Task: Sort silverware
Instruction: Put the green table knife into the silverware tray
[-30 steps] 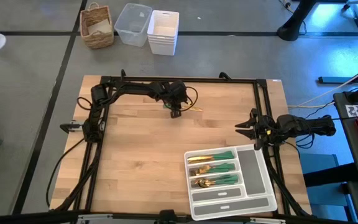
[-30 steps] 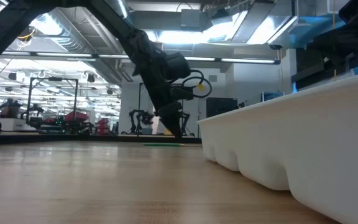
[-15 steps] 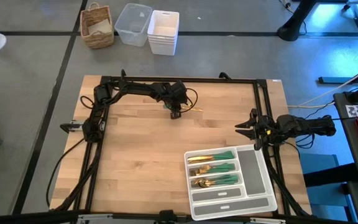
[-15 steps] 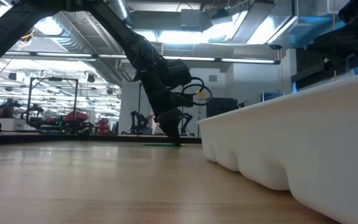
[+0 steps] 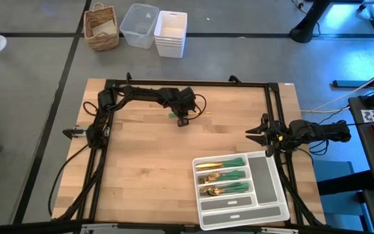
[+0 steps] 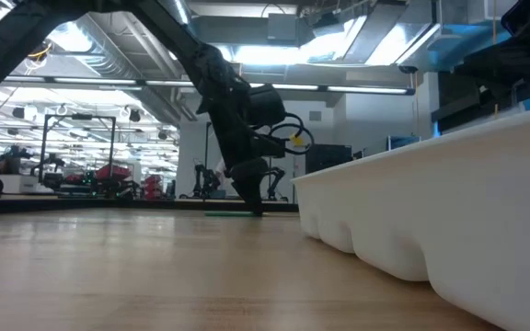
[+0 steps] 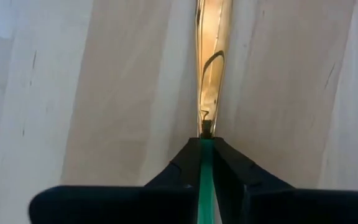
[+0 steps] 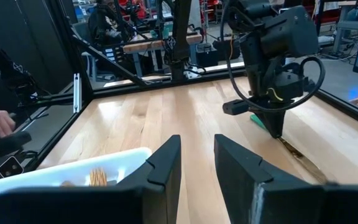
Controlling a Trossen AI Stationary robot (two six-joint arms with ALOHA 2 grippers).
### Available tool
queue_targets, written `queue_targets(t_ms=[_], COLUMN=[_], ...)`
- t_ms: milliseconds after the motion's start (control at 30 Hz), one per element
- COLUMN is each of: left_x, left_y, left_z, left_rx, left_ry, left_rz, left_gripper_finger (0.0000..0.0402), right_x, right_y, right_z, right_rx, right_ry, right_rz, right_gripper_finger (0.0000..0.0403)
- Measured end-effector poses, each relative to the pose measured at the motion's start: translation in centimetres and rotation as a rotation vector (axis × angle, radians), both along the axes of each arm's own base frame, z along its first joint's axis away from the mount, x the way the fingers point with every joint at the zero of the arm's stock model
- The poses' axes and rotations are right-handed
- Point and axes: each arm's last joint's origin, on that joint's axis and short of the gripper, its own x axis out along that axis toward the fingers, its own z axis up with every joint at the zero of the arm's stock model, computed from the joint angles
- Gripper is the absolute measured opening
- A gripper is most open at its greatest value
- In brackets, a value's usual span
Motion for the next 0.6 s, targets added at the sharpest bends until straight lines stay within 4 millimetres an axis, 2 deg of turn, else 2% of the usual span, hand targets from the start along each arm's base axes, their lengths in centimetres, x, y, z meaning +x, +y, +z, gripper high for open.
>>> queue_targets(t_ms=[133, 433, 600], left_x=[0.2, -0.1, 0.1], left_y=[-0.6, -1.4, -2.1], left_z=[0.2, 2.4, 2.9], left_rx=[-0.057, -0.225, -0.336], left_ry=[-0.024, -0.115, -0.158], left_rz=[0.032, 0.071, 0.051], left_gripper_finger=[0.0019, 0.0017, 0.0001], right_x=[0.0, 0.0, 0.0], right_y=[0.0, 0.0, 0.0], right_z=[0.0, 0.0, -0.1], right_rx=[0.000, -0.001, -0.003], right_ry=[0.000, 0.001, 0.012], right_rz=[0.000, 0.000, 0.000], right_gripper_finger=[0.0098, 0.0098, 0.0098])
